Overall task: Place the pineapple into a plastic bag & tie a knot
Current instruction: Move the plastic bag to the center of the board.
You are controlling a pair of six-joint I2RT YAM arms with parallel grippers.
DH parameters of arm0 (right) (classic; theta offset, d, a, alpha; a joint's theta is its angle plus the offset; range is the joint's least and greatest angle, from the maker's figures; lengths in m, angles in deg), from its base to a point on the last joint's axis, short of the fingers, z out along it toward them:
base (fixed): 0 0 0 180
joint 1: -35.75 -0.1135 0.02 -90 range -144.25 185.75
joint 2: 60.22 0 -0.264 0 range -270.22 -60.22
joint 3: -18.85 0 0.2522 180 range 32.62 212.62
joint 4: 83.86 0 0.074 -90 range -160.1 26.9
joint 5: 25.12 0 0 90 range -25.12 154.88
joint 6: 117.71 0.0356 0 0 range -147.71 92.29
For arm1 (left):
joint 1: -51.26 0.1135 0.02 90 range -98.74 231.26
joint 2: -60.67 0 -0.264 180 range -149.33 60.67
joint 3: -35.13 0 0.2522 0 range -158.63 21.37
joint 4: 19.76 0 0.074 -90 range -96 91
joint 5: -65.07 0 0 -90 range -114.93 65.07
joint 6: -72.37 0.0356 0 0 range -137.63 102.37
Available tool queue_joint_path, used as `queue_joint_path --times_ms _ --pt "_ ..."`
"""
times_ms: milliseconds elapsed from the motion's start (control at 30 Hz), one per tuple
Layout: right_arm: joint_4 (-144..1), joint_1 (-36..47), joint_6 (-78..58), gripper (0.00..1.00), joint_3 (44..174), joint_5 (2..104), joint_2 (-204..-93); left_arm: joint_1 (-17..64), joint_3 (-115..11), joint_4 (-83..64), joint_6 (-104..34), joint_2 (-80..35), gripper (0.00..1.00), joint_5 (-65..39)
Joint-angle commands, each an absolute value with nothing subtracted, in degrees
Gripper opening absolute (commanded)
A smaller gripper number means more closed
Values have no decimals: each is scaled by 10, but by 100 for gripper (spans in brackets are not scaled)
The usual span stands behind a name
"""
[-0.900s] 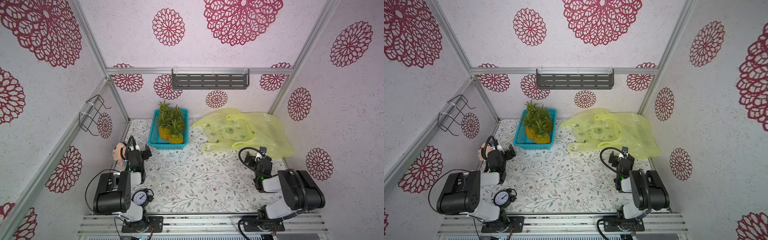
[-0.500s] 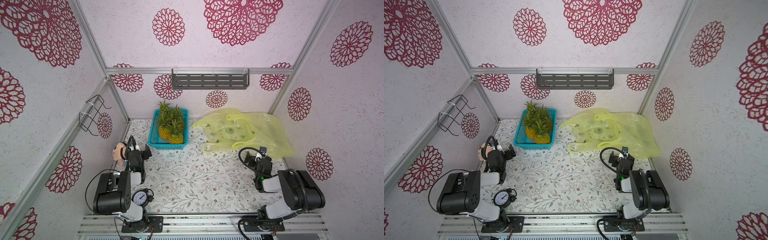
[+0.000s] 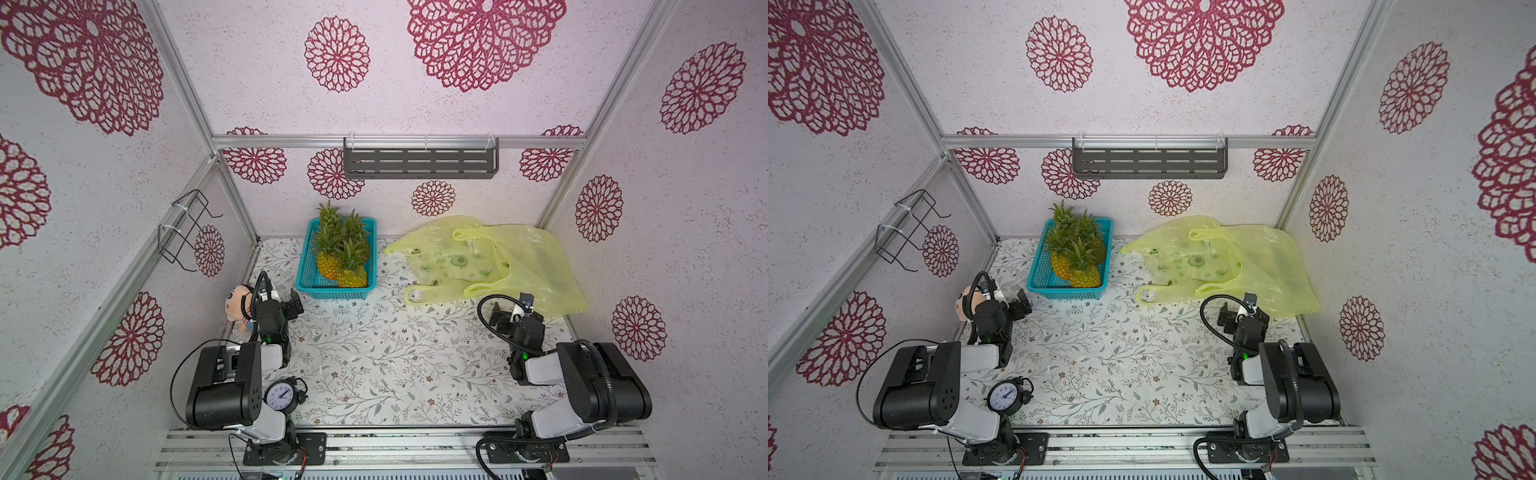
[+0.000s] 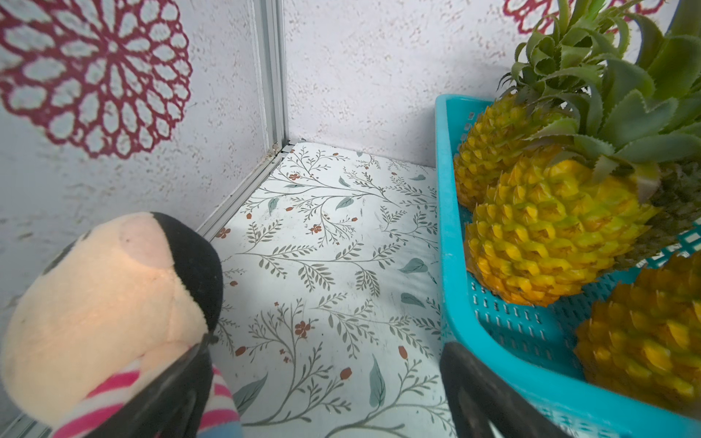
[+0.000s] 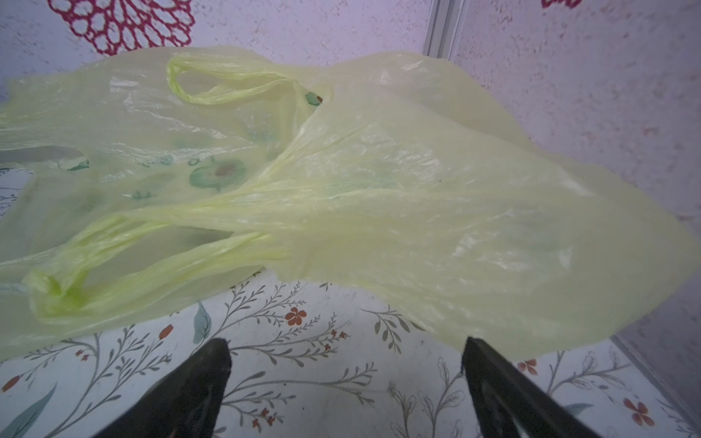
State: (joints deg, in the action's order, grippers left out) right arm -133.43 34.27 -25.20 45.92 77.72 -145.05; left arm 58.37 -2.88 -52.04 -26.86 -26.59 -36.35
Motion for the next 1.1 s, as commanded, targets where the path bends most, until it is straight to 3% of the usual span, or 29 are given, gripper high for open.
queue_joint_path --times_ms 0,233,400,567,633,833,1067 --pt "-1278 344 -258 99 481 786 -1368 583 -64 -433 -268 -207 97 -385" --pt "-1023 335 -174 99 567 783 -1213 578 -126 -213 -374 -74 97 -399" --pt "-820 293 -137 99 687 765 -1208 577 -220 -26 -482 -24 97 -349" --pt "-672 227 -79 99 841 717 -1321 577 -287 53 -496 -29 97 -276" --pt "-660 203 -57 98 883 692 -1376 577 -296 61 -498 -29 97 -256" --pt "-604 163 -18 82 1044 631 -1582 577 -293 59 -487 -29 97 -235" --pt "-567 147 6 82 1211 623 -1786 576 -287 67 -479 -33 97 -223"
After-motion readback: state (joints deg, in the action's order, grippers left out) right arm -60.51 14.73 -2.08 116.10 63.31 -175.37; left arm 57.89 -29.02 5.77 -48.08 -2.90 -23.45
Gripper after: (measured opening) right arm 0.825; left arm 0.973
